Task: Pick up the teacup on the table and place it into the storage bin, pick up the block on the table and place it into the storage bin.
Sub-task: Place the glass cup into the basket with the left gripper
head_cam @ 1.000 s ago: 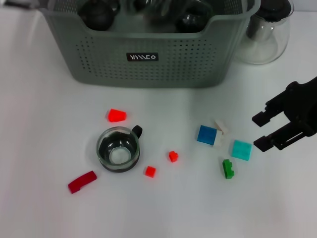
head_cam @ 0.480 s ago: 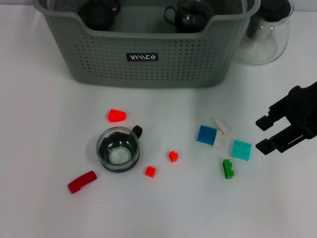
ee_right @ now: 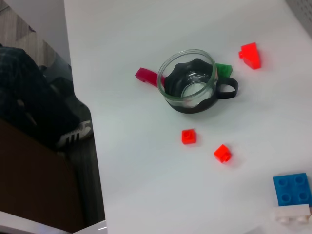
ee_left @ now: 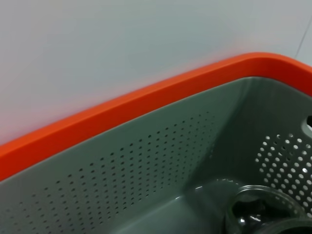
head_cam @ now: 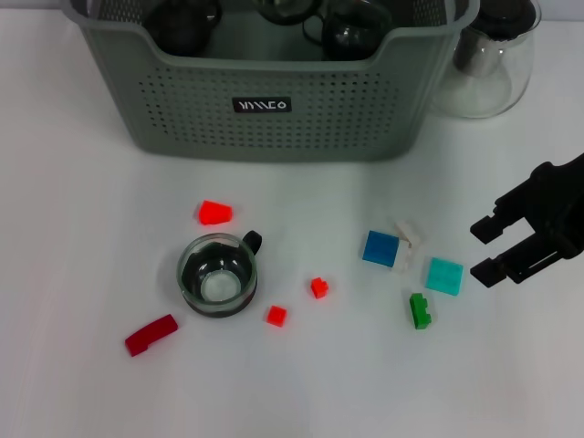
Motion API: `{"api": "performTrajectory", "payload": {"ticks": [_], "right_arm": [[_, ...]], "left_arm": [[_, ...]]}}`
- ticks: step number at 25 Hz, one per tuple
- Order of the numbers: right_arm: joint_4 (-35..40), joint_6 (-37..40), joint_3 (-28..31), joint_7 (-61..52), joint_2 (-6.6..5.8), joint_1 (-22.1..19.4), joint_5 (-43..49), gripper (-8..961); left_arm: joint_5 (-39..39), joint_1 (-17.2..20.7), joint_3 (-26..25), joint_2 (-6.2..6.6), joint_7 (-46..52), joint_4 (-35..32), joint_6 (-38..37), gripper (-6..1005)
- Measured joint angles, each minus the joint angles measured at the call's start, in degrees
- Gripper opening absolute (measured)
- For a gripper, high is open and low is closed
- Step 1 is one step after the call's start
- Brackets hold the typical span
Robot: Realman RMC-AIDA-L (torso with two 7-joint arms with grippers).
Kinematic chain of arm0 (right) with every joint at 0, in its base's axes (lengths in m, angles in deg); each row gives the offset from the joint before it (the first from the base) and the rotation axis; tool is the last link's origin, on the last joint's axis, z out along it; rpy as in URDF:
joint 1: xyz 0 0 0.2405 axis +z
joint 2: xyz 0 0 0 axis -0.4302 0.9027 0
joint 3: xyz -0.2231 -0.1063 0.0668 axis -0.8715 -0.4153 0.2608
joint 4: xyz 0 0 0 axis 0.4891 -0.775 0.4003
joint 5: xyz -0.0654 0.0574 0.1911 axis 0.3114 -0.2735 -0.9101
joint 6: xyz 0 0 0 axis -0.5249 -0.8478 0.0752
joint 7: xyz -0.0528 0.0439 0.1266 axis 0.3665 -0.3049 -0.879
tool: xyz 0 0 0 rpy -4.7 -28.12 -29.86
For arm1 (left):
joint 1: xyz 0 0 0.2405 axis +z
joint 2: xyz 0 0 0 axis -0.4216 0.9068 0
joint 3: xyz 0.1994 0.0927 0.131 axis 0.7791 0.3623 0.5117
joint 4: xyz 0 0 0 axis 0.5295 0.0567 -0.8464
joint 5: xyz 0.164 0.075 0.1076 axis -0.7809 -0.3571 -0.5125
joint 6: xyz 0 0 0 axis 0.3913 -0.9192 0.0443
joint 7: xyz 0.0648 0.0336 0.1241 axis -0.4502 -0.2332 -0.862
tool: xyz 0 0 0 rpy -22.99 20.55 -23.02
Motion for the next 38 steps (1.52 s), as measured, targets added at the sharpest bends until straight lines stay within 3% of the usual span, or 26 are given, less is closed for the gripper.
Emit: {"api": "performTrajectory", "payload": {"ticks": [10,16,27,38], "right_arm": [[0.5,-0.8,0.1,1.2,1.14,0.3,-0.1,681],[0.6,-1.2,0.3,1.2,1.20,1.7,-0.1,680],[0.0,-3.6,0.2,2.5,1.97,2.6,-0.1,678],[-0.1,-3.9,0.1,2.8,2.49,2.3,0.0,677]], "left_arm": [[-0.5,0.3,1.8,-1.53,0.1,-2.3,-0.3,42],[-2.3,0.3,3.1,-1.83,0.5,-2.4,1.0,42],[-10.2,0.9,3.8,-5.97,2.1,-2.1,7.0,41],[-10.5,1.0,4.3,-6.51,2.1,0.8,9.5,42]]}}
